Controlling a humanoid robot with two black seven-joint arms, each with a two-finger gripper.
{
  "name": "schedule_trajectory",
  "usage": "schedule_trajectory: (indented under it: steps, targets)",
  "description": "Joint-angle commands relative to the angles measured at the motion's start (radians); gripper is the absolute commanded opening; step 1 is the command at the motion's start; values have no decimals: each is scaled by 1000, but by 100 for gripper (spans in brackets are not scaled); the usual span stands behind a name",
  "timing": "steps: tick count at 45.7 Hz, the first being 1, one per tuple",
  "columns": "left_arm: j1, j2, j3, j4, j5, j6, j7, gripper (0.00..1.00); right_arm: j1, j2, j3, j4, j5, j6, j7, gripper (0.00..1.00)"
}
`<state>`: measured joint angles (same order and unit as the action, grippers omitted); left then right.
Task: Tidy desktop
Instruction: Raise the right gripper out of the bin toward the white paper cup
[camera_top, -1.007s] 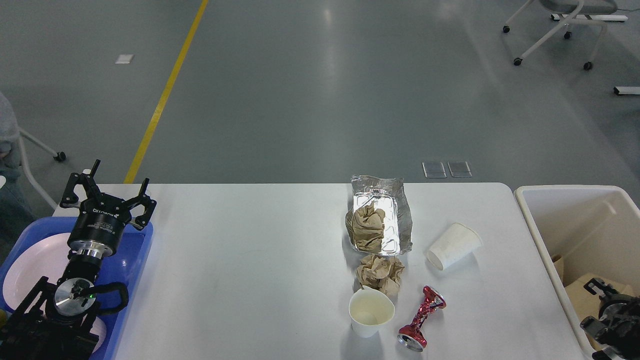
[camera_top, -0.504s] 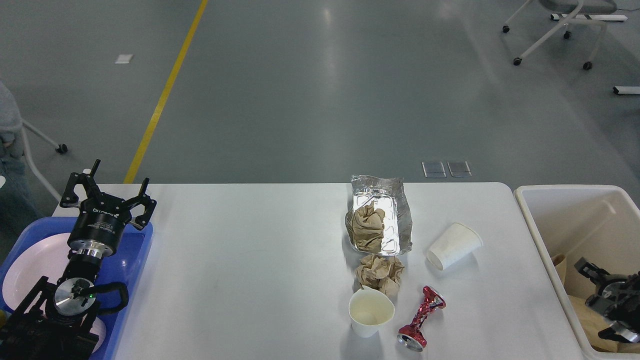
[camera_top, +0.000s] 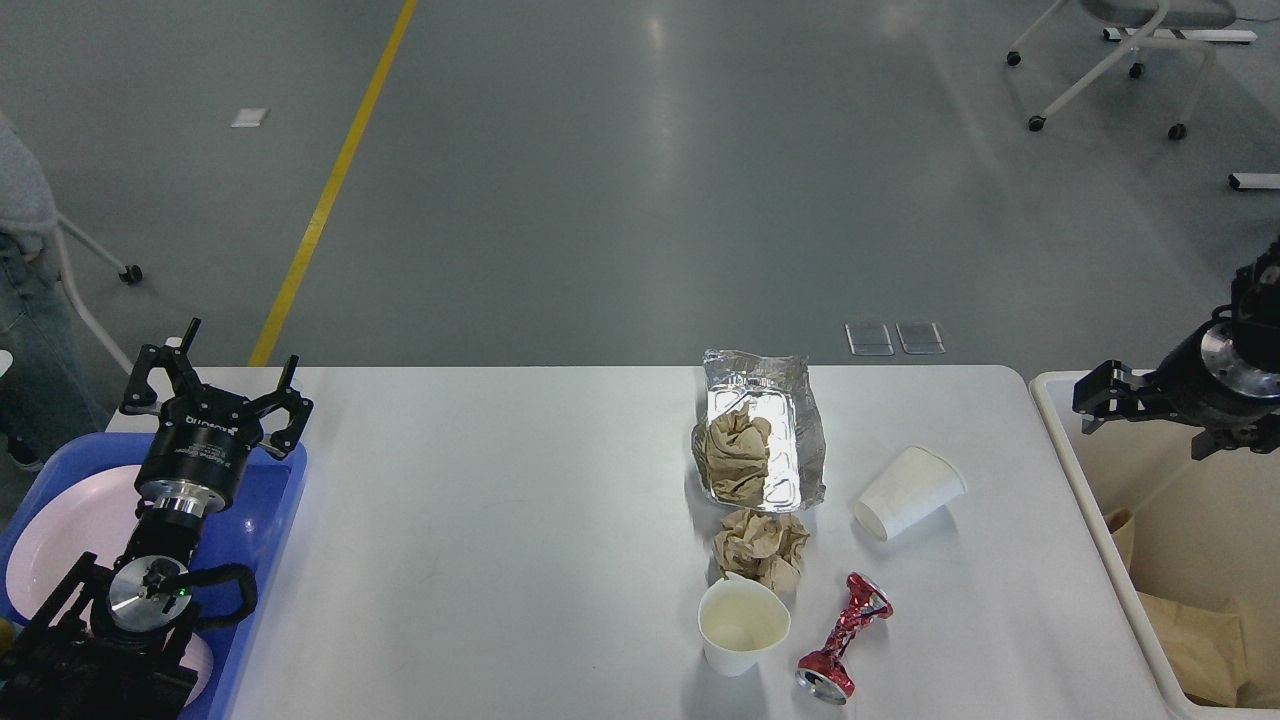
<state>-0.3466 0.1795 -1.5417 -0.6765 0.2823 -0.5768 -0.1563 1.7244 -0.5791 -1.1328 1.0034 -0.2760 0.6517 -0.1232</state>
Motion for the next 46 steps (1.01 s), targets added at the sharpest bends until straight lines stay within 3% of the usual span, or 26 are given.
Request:
schedule_trajectory:
  steps: [1,11,23,46]
  targets:
    - [1,0,0,0,0,0,1,96,179,25,-56,135,1,91,-1,100]
    - [1,0,0,0,0,0,0,96,542,96,-136,336,69,241,-1,100]
    - [1,0,0,0,0,0,0,96,940,110,-153,664,162,241,-1,100]
    - [0,0,0,0,0,0,0,96,890,223,-159,676,218,118,5,100]
